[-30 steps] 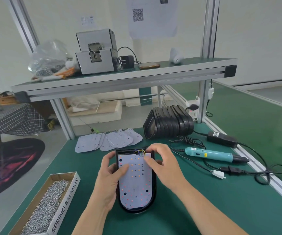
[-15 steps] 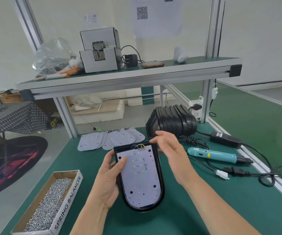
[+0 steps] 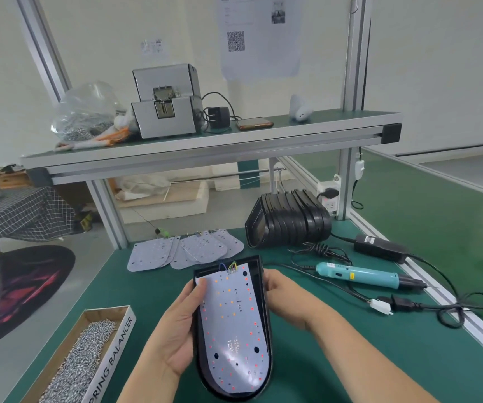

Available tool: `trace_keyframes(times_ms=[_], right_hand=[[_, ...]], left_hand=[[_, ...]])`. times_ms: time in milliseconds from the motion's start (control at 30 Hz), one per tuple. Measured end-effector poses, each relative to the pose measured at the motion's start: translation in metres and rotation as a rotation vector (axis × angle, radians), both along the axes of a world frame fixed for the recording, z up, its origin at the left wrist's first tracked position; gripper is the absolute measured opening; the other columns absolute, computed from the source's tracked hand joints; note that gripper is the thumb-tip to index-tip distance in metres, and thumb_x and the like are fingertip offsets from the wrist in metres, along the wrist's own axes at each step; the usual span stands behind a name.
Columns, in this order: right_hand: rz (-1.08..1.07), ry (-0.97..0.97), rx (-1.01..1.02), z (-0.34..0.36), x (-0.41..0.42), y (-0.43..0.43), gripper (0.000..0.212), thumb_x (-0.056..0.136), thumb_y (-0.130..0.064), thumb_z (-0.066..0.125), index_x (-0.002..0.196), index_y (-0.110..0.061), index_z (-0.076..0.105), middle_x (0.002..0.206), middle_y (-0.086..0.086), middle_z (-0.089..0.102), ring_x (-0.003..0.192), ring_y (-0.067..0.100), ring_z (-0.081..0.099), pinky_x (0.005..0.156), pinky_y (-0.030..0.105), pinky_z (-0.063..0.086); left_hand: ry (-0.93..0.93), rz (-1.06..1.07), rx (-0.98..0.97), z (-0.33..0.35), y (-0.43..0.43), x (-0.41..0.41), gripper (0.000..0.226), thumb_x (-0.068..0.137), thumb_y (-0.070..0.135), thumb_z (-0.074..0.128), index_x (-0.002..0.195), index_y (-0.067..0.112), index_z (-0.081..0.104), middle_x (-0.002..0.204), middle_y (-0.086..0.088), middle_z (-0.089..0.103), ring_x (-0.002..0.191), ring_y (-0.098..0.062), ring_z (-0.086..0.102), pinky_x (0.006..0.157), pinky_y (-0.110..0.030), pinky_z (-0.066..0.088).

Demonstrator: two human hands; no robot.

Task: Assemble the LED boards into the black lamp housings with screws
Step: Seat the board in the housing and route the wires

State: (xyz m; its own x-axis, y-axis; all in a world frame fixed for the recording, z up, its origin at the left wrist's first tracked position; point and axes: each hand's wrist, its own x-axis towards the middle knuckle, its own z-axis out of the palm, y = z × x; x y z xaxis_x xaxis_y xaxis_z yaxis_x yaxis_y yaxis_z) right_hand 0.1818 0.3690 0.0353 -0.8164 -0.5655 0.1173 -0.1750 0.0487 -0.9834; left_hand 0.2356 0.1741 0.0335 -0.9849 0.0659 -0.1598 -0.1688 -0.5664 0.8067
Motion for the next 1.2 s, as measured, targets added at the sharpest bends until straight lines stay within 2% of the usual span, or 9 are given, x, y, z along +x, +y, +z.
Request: trace_keyframes(times_ms=[100,200,300,433,500,600,700,800,1200], right_hand=[[-0.084,0.121,0.141,-0.001,0.000,-0.001,0.019,0.087,0.006,0.059,0.099,-0.003,0.071,0.095,-0.002,0.074,0.088,0.010,0.063,0.084,0.036,0.054],[-0.269,0.305,0.225,0.000,0.001,-0.007,0.016,0.080,-0.015,0.062,0.068,-0.026,0.062,0.067,-0.014,0.062,0.069,0.004,0.040,0.062,0.032,0.045],[-0.283,0.192,0.112,0.003,0.002,-0.013,0.018,0.069,-0.035,0.057,0.054,-0.037,0.046,0.054,-0.021,0.045,0.065,0.009,0.028,0.062,0.029,0.033],[-0.199,0.274,0.239,0.002,0.001,-0.005,0.028,0.083,-0.005,0.065,0.079,-0.032,0.064,0.078,-0.021,0.064,0.070,0.002,0.052,0.073,0.029,0.050],[-0.385,0.317,0.030,0.007,0.003,0.000,0.035,0.086,0.014,0.057,0.095,-0.016,0.073,0.100,-0.002,0.068,0.086,0.009,0.063,0.082,0.028,0.050],[-0.572,0.447,-0.251,0.026,0.010,0.009,0.017,0.090,-0.005,0.063,0.089,-0.018,0.074,0.103,0.002,0.059,0.087,0.015,0.057,0.079,0.022,0.045],[-0.522,0.791,0.115,0.031,0.017,0.007,0.010,0.088,-0.028,0.071,0.085,-0.018,0.074,0.109,-0.004,0.056,0.105,0.011,0.052,0.092,0.012,0.036],[-0.547,0.961,0.324,0.026,0.020,0.003,0.011,0.085,-0.018,0.079,0.086,-0.012,0.070,0.108,-0.003,0.057,0.108,0.017,0.049,0.097,0.018,0.036],[-0.589,0.743,0.238,0.020,0.023,0.004,0.015,0.084,-0.008,0.079,0.082,-0.009,0.064,0.105,-0.005,0.058,0.107,0.010,0.046,0.091,0.007,0.028]], left_hand=[[-0.043,-0.015,-0.010,0.001,0.001,0.002,0.057,0.084,0.036,0.070,0.134,0.011,0.062,0.135,-0.018,0.064,0.129,-0.037,0.057,0.109,-0.056,0.045],[0.005,-0.025,-0.041,0.007,0.007,0.005,0.044,0.078,0.028,0.075,0.120,0.016,0.071,0.126,-0.017,0.069,0.108,-0.033,0.070,0.084,-0.049,0.060],[0.058,-0.002,-0.081,0.014,0.011,0.008,0.037,0.075,0.015,0.080,0.112,0.017,0.073,0.119,-0.018,0.072,0.095,-0.034,0.074,0.071,-0.045,0.060],[0.132,0.056,-0.118,0.021,0.009,0.009,0.051,0.066,0.013,0.087,0.115,0.017,0.069,0.117,-0.020,0.072,0.093,-0.036,0.073,0.072,-0.047,0.059],[0.166,0.097,-0.176,0.024,0.005,0.008,0.046,0.069,0.010,0.086,0.112,0.018,0.070,0.115,-0.019,0.073,0.093,-0.036,0.073,0.073,-0.046,0.059],[0.215,0.160,-0.302,0.025,0.002,0.007,0.038,0.073,0.009,0.085,0.106,0.022,0.071,0.112,-0.016,0.074,0.093,-0.036,0.074,0.072,-0.043,0.060],[0.250,0.164,-0.356,0.024,0.008,0.009,0.036,0.072,0.016,0.085,0.104,0.023,0.071,0.108,-0.015,0.075,0.092,-0.033,0.075,0.071,-0.037,0.060],[0.269,0.179,-0.376,0.022,0.013,0.010,0.034,0.072,0.024,0.085,0.103,0.024,0.070,0.103,-0.014,0.076,0.087,-0.027,0.074,0.070,-0.032,0.059],[0.290,0.210,-0.420,0.020,0.016,0.010,0.034,0.083,0.004,0.079,0.102,0.031,0.071,0.096,-0.007,0.077,0.083,-0.020,0.074,0.069,-0.026,0.059]])
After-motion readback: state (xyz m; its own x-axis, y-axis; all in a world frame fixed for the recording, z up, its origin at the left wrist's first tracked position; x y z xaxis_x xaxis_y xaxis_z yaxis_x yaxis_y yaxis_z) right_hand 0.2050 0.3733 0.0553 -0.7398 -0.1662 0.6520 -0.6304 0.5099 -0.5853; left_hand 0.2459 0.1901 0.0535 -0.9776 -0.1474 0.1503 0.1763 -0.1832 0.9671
